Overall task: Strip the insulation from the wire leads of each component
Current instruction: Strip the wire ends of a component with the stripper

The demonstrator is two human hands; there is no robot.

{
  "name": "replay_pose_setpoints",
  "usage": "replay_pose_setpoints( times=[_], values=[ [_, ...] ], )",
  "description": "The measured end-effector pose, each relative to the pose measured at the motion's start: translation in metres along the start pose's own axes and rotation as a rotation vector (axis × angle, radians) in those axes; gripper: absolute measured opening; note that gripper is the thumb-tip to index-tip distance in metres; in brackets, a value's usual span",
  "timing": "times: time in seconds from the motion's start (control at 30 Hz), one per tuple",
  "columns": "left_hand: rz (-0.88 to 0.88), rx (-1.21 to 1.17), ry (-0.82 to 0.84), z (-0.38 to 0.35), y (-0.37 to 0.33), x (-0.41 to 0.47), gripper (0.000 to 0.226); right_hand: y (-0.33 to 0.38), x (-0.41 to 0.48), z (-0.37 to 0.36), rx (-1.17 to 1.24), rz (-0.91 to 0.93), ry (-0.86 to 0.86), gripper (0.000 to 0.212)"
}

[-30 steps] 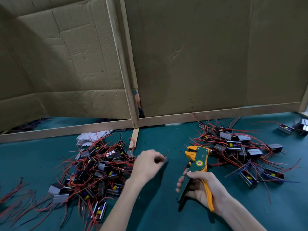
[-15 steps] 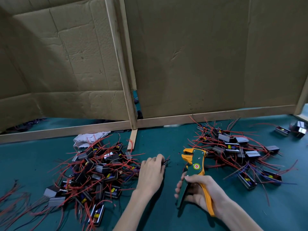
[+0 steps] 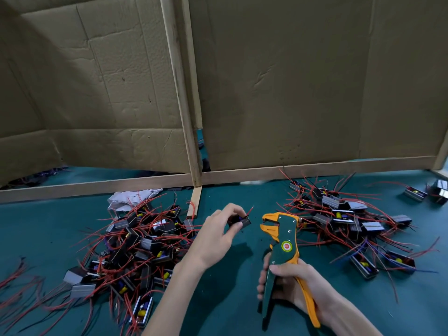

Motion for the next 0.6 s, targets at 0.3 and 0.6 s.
replay_pose_setpoints(
  times=[0.3,0.6],
  values=[
    [-0.118,0.145,0.047,0.006,-0.011,0.001,0.028,0.002,-0.002,0.0,-0.07,0.057,0.06,0.039],
    [-0.125,0.189,0.066,0.01,-0.016,0.001,0.027,0.003,-0.001,0.004,-0.098,0.053,0.045,0.035]
  ],
)
Point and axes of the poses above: each hand's wrist, its own x-axis towards the middle knuckle, its own z-axis out of the back of the hand, y = z × x, the point moved 3 cm from there along x, towards the middle knuckle, and after that the axes turned 10 degrees about -y, right-handed, at the moved point
